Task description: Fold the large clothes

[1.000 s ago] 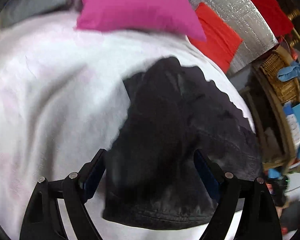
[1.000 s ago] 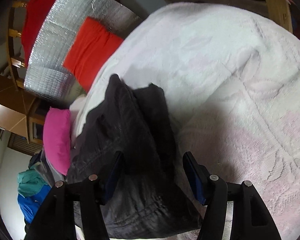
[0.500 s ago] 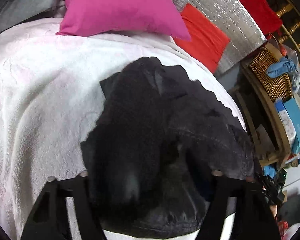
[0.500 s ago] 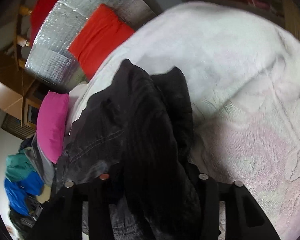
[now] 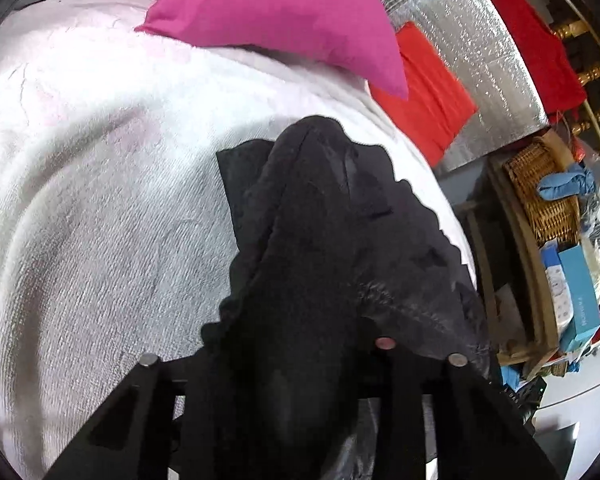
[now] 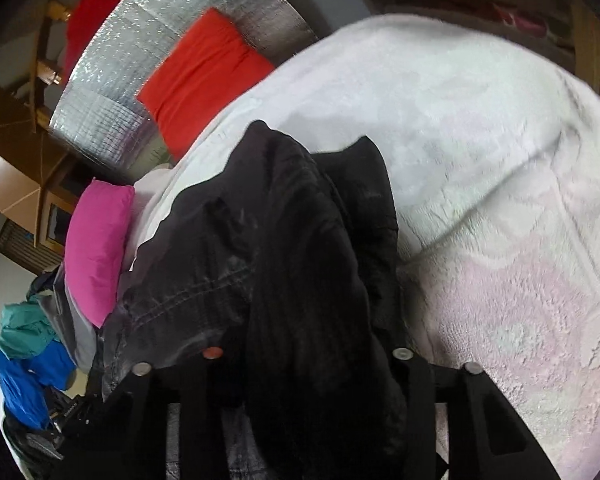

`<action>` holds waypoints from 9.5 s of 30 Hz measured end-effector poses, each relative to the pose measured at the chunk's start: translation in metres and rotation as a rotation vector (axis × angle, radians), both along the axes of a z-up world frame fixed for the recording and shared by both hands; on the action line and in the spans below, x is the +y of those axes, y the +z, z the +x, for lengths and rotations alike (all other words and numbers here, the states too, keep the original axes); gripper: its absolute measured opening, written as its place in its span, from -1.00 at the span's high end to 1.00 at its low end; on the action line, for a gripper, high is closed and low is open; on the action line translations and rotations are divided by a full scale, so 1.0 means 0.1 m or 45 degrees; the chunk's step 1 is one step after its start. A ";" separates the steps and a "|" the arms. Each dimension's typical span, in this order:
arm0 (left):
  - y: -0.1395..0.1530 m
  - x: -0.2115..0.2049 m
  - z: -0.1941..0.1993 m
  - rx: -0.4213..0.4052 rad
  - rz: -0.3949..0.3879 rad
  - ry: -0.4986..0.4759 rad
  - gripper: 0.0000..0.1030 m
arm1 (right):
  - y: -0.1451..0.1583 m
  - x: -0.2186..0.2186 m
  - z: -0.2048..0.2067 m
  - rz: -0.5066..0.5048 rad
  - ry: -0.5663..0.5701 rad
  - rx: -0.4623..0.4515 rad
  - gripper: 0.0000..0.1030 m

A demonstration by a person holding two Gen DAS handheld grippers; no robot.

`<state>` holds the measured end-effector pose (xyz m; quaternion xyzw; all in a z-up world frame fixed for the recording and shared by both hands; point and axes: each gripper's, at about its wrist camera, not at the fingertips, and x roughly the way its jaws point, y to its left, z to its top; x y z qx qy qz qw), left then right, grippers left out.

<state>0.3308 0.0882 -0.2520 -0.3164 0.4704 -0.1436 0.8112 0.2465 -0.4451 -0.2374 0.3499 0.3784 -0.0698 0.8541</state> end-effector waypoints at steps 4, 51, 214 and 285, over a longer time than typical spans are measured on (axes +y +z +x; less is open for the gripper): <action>0.10 0.02 -0.07 -0.040 0.015 0.006 0.47 | 0.07 0.05 0.00 -0.010 -0.012 -0.014 0.28; 0.30 0.44 -0.63 -0.093 0.205 0.059 0.51 | 0.12 0.53 -0.57 -0.014 0.129 -0.018 0.35; 0.77 -0.05 -1.08 -0.422 1.154 0.132 -0.55 | 0.57 0.77 -0.31 -0.513 0.250 0.250 0.15; 0.83 -0.63 -0.91 -0.528 1.088 0.089 -0.55 | 0.60 1.52 -0.59 -0.490 0.424 -0.033 -0.05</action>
